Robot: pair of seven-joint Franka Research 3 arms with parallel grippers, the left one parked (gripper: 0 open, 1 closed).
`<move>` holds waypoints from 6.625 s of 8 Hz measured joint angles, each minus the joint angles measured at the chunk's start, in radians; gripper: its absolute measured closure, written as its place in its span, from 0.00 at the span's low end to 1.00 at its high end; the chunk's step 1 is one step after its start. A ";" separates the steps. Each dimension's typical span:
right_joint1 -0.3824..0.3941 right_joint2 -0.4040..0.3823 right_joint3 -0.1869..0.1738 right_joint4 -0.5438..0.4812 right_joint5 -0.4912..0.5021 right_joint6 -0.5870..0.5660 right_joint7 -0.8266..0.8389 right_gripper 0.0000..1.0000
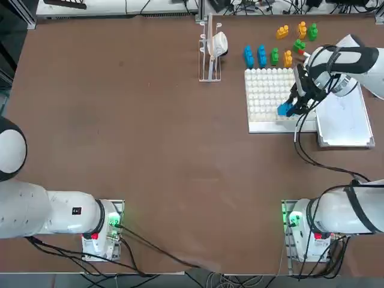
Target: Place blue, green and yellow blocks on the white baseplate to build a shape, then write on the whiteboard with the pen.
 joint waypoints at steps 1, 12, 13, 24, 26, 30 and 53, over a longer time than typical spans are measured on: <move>0.002 0.000 0.002 -0.008 0.002 0.008 0.000 0.58; 0.109 0.001 0.007 -0.037 0.011 0.096 0.132 0.58; 0.095 0.001 0.005 -0.037 -0.004 0.096 0.132 0.58; 0.039 0.013 0.001 -0.042 -0.072 0.097 0.137 0.58; 0.047 0.013 0.004 -0.041 -0.073 0.097 0.149 0.58; 0.084 0.015 0.009 -0.040 -0.074 0.102 0.189 0.58; 0.105 0.081 0.008 0.005 -0.084 0.124 0.196 0.58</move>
